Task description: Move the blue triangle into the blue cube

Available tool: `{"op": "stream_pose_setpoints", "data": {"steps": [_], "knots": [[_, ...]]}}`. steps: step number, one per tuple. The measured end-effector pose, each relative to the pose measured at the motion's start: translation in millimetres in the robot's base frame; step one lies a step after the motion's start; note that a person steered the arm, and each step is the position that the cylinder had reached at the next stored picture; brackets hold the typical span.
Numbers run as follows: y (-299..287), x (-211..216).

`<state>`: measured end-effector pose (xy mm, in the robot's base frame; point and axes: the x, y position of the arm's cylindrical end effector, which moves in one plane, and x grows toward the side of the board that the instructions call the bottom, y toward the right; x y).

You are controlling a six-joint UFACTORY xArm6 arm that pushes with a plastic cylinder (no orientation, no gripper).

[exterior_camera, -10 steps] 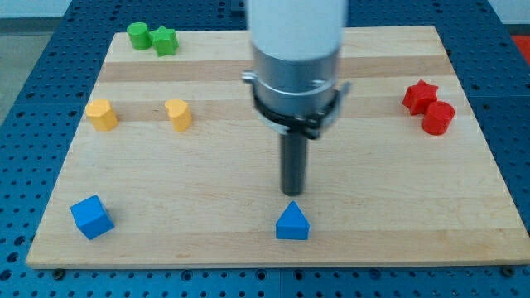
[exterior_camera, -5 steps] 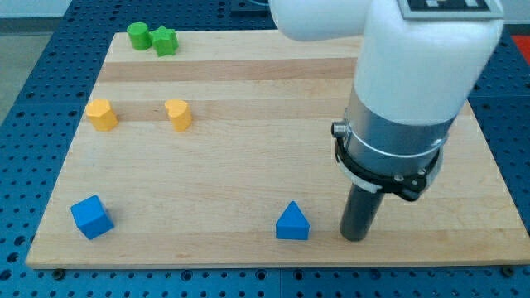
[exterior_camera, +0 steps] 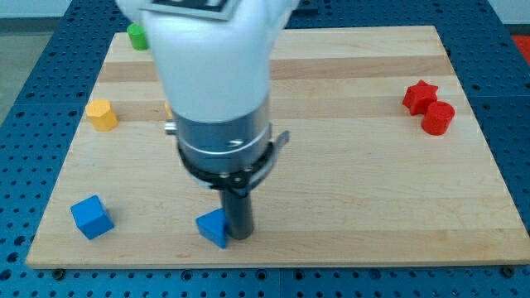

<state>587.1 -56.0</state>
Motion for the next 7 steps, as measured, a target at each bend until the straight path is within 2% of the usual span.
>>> {"op": "stream_pose_setpoints", "data": {"steps": [4,5,7], "knots": [[-113.3,-0.1],[-130.8,-0.1],[-129.1,-0.1]]}}
